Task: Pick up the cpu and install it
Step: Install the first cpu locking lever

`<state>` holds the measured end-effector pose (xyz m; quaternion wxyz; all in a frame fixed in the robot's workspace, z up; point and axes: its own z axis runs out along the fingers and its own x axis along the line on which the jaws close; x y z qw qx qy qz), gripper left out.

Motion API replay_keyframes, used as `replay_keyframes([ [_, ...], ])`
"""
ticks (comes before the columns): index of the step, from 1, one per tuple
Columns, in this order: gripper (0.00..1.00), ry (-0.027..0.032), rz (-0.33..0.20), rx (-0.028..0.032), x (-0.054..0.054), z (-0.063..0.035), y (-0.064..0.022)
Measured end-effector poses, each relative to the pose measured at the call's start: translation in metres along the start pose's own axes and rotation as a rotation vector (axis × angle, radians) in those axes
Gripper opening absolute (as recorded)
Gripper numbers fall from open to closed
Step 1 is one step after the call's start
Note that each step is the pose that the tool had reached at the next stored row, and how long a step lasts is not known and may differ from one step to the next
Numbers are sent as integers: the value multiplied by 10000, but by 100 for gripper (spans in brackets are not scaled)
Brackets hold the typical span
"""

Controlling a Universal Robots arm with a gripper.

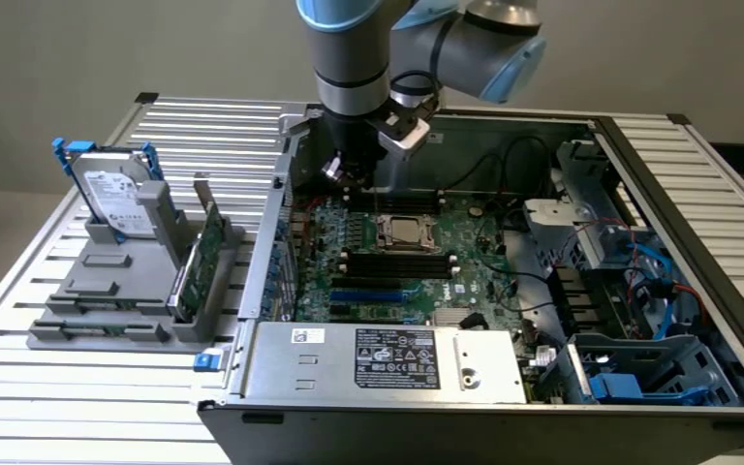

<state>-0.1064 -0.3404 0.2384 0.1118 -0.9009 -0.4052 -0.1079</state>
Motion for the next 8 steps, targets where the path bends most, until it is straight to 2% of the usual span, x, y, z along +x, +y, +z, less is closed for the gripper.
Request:
replay_keyframes([
  [8, 11, 267, -126, -291, 51, 9, 59],
])
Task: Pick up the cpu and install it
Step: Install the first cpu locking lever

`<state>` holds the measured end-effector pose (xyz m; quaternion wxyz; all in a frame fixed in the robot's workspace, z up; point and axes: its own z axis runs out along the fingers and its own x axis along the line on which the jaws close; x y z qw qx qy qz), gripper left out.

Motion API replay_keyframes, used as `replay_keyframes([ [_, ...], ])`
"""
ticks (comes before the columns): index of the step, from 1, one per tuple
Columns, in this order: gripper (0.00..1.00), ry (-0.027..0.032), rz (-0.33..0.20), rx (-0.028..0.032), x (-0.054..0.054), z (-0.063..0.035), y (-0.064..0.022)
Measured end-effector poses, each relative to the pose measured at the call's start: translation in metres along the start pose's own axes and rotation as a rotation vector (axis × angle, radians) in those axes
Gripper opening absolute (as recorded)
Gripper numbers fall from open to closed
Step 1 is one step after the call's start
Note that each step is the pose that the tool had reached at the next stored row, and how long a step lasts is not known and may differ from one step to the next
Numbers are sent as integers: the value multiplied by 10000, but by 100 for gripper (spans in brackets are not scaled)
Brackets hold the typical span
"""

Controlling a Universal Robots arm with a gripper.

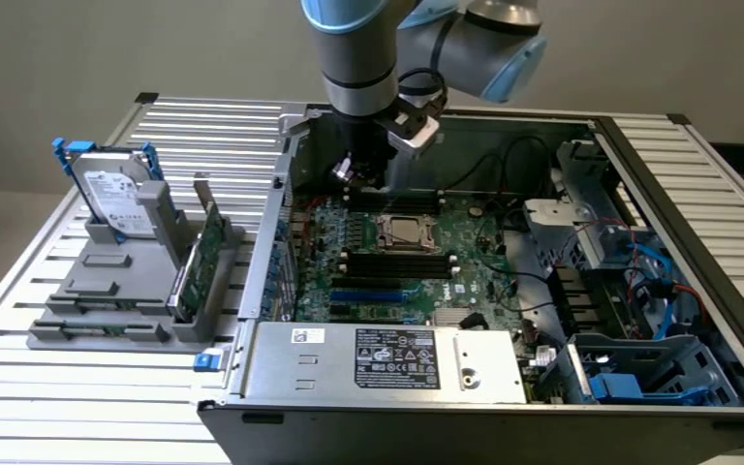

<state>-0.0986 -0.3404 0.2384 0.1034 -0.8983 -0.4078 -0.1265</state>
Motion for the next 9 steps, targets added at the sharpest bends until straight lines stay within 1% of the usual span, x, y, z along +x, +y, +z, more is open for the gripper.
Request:
replay_keyframes([
  [1, 11, 29, -16, -33, 0, 1, 1],
  [2, 11, 47, -24, -49, 1, 2, 1],
  [4, 11, 60, -14, -68, -1, 6, 2],
  [7, 11, 74, 109, -113, -4, 16, 2],
  [9, 11, 76, 124, -119, -6, 23, 3],
])
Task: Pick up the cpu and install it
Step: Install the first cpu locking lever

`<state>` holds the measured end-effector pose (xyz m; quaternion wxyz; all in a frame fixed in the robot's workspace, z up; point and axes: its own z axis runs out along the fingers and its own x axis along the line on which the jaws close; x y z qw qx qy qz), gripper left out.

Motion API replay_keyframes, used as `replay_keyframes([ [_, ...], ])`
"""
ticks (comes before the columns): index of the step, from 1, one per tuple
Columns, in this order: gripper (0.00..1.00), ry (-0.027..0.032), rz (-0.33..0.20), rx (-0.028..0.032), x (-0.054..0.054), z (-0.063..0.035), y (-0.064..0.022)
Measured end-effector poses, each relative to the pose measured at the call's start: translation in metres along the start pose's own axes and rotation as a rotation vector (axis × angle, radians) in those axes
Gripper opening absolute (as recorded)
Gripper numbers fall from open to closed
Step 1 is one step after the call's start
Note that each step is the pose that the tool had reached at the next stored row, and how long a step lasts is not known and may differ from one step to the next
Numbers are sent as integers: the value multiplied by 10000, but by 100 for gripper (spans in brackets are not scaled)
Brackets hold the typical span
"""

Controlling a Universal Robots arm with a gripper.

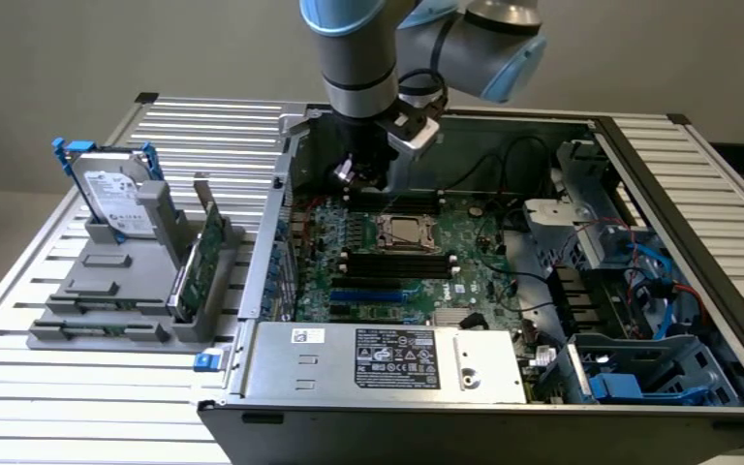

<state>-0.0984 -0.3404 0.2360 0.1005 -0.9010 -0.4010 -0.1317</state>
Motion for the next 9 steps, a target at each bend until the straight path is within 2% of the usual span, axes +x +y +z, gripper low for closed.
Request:
replay_keyframes([
  [9, 11, 9, 45, -24, -44, 128, 10],
])
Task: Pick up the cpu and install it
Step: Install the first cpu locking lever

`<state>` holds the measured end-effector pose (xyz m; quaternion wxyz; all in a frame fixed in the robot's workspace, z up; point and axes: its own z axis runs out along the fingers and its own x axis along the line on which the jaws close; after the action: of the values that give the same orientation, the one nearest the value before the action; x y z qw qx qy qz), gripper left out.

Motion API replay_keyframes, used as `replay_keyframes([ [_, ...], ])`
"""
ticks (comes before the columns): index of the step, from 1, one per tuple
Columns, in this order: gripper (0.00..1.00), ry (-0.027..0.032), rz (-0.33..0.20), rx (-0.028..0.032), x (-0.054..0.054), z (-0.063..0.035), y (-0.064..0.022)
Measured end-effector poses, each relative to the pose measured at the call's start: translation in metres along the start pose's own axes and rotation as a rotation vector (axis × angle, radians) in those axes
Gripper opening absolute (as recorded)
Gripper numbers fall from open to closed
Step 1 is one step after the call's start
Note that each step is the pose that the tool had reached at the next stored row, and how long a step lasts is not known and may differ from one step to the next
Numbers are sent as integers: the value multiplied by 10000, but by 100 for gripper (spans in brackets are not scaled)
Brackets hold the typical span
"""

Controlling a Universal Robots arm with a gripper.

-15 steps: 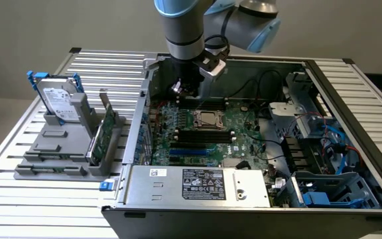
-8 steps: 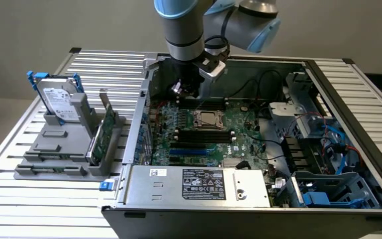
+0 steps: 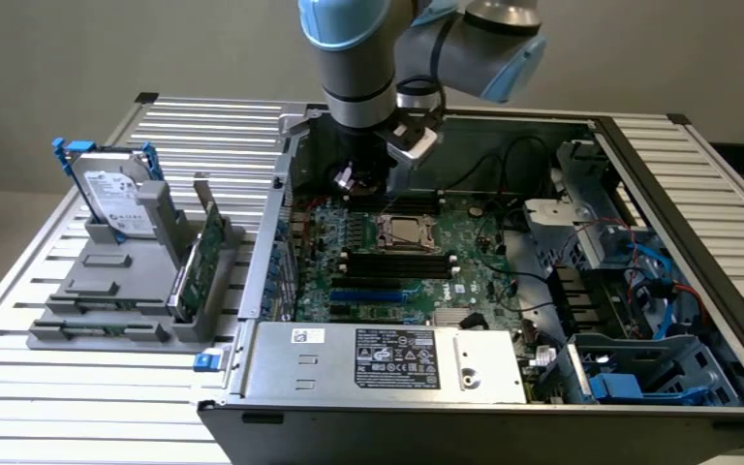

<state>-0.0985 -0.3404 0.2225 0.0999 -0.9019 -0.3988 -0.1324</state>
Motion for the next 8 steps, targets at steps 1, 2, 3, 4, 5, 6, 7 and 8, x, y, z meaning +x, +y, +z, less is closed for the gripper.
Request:
replay_keyframes([
  [1, 11, 3, 25, -8, -3, 10, 1],
  [2, 11, 5, 47, -15, -5, 14, 1],
  [3, 11, 3, 61, -19, -6, 15, 1],
  [4, 11, 2, 64, -21, -6, 15, 2],
  [5, 11, 3, 67, -22, -7, 17, 2],
  [6, 11, 6, 72, -23, -7, 20, 2],
  [7, 11, 7, 74, -25, -8, 22, 2],
  [8, 11, 9, 78, -26, -9, 25, 2],
])
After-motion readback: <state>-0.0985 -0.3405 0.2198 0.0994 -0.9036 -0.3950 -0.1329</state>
